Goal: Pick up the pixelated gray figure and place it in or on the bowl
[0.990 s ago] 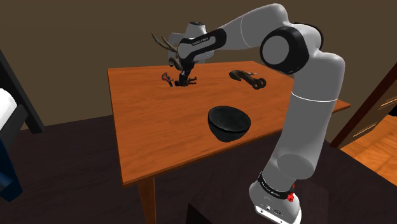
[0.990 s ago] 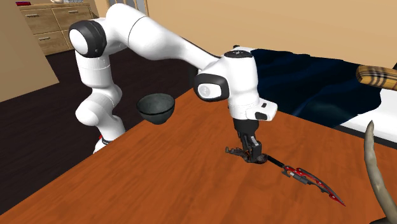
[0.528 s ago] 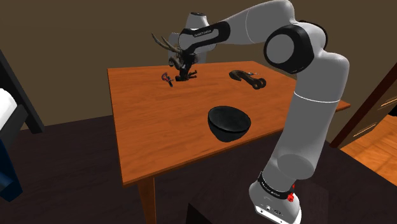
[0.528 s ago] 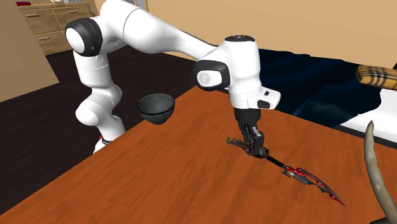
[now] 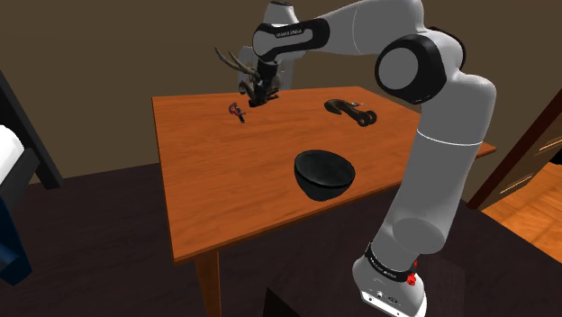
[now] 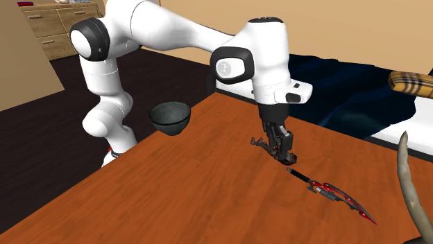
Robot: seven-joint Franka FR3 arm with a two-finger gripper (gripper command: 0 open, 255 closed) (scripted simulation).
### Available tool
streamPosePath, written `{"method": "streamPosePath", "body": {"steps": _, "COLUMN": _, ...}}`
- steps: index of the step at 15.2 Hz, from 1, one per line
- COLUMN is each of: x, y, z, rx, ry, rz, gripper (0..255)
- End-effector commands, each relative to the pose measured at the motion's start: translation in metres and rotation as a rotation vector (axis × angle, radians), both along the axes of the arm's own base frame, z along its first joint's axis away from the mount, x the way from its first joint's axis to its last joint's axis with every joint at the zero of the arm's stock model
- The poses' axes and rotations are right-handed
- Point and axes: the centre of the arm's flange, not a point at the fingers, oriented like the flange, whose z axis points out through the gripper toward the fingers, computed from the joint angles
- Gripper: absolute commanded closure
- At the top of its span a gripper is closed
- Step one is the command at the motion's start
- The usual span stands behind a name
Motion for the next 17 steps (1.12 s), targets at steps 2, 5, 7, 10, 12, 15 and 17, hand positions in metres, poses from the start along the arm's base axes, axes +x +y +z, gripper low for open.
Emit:
{"method": "streamPosePath", "body": {"steps": 2, "x": -0.001, "y": 0.000, "z": 0.016, "rx": 0.000, "ry": 0.000, "rz": 0.000, "gripper": 255}}
{"method": "streamPosePath", "body": {"steps": 5, "x": -0.001, "y": 0.000, "z": 0.032, "rx": 0.000, "ry": 0.000, "rz": 0.000, "gripper": 255}}
{"method": "streamPosePath", "body": {"steps": 7, "x": -0.001, "y": 0.000, "z": 0.042, "rx": 0.000, "ry": 0.000, "rz": 0.000, "gripper": 255}}
{"method": "streamPosePath", "body": {"steps": 10, "x": -0.001, "y": 0.000, "z": 0.057, "rx": 0.000, "ry": 0.000, "rz": 0.000, "gripper": 255}}
{"method": "streamPosePath", "body": {"steps": 12, "x": -0.025, "y": 0.011, "z": 0.058, "rx": 0.000, "ry": 0.000, "rz": 0.000, "gripper": 255}}
{"method": "streamPosePath", "body": {"steps": 15, "x": -0.060, "y": 0.028, "z": 0.058, "rx": 0.000, "ry": 0.000, "rz": 0.000, "gripper": 255}}
{"method": "streamPosePath", "body": {"steps": 17, "x": -0.084, "y": 0.040, "z": 0.059, "rx": 0.000, "ry": 0.000, "rz": 0.000, "gripper": 255}}
